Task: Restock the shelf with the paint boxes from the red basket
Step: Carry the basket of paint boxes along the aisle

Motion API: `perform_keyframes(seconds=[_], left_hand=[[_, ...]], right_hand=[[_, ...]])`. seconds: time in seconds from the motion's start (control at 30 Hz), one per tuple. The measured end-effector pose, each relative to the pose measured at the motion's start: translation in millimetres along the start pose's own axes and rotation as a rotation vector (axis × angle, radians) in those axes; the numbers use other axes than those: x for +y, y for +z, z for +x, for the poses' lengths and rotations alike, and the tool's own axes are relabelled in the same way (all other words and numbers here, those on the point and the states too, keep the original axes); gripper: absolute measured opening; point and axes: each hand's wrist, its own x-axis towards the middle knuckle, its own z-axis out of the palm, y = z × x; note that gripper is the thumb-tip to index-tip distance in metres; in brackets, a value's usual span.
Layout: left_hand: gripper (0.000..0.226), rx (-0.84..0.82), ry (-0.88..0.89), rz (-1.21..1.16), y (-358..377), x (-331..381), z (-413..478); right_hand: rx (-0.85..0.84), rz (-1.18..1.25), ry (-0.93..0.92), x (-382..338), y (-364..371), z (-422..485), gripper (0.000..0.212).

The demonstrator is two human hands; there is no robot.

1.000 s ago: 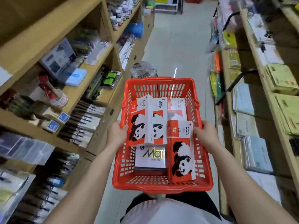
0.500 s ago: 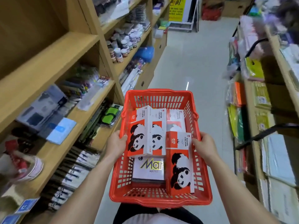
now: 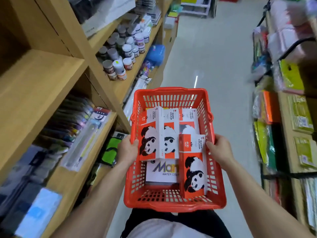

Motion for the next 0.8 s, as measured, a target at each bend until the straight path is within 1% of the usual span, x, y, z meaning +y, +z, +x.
perform_keyframes(seconds=[0.13, 0.27, 0.37, 0.43, 0.57, 0.67, 0.8], left_hand=[[0.016, -0.022, -0.018, 0.036, 16, 8, 77], [0.015, -0.058, -0.075, 0.083, 47, 3, 142], [0.016, -0.070, -0.118, 0.121, 71, -7, 182], [0.016, -0.074, -0.132, 0.149, 86, -15, 204], [0.015, -0.088, -0.121, 0.192, 109, -28, 235], [0.010, -0.071, -0.106, 0.219, 117, -35, 251], [0.008, -0.057, -0.114, 0.262, 119, -43, 261]], right_hand=[[-0.018, 0.004, 0.062, -6, 35, 72, 0.022], [-0.064, 0.047, 0.126, 8, 75, 139, 0.024], [-0.098, 0.062, 0.172, 24, 102, 180, 0.018], [-0.087, 0.046, 0.188, 35, 117, 201, 0.016], [-0.036, 0.019, 0.198, 56, 139, 221, 0.015], [0.009, 0.010, 0.182, 65, 150, 225, 0.015], [-0.004, 0.040, 0.211, 64, 152, 229, 0.016]])
